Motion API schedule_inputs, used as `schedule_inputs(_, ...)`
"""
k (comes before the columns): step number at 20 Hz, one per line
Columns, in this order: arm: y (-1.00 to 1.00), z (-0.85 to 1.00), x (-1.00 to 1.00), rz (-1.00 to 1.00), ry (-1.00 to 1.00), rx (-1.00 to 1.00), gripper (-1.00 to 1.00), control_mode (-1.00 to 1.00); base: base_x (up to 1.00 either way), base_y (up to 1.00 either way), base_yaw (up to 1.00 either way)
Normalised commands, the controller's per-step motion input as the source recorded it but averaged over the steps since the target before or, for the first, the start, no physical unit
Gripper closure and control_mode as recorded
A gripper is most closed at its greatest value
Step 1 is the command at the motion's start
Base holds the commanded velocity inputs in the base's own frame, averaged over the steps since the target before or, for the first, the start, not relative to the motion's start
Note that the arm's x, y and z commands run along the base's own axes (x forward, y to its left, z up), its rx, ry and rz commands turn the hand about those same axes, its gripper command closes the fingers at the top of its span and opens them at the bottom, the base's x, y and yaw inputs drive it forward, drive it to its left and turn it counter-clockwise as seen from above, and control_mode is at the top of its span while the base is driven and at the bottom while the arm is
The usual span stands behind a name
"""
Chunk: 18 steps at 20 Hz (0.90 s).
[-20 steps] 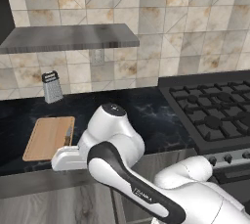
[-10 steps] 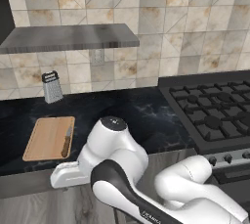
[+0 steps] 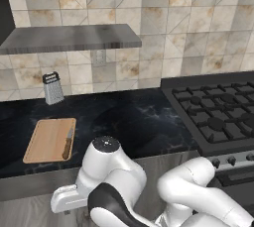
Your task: Open the drawer on the left and place the cutting tools on the cutting board.
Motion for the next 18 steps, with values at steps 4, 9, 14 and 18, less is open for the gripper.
schedule_inputs(4, 0.04, -0.67, 0.00, 0.00, 0.08, 0.00, -1.00, -1.00, 0.00, 0.00, 0.00)
schedule_inputs(9, 0.12, -0.40, 0.00, 0.00, 0.11, -0.06, -1.00, -1.00, 0.00, 0.00, 0.00)
schedule_inputs(14, 0.12, -0.27, 0.00, 0.00, 0.10, -0.13, -1.00, -1.00, 0.00, 0.00, 0.00)
schedule_inputs(18, 0.20, -0.38, 0.01, 0.00, 0.09, -0.16, -1.00, -1.00, 0.00, 0.00, 0.00)
